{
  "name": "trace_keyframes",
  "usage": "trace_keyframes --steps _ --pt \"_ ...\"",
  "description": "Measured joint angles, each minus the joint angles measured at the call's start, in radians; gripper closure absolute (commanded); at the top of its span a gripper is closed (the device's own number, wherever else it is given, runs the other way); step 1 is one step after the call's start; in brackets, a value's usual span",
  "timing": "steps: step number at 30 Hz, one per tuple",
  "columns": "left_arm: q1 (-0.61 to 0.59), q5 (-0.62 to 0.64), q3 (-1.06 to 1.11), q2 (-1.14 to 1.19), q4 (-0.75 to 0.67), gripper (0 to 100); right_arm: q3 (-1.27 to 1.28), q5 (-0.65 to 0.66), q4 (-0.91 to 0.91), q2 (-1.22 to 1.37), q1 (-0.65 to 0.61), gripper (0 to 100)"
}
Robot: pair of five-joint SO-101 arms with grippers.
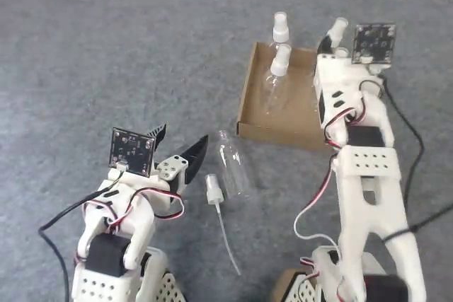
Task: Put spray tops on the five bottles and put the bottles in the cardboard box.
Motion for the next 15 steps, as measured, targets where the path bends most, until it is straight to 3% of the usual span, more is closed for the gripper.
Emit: trace_keyframes --steps 8,15 --pt "0.0 0.0 0.0 0.0 0.0 74 -0.114 0.0 0.292 -0.201 -0.028 78.2" --pt "0.0 0.0 0.0 0.0 0.0 74 -0.115 0.0 0.606 -0.288 -0.235 78.4"
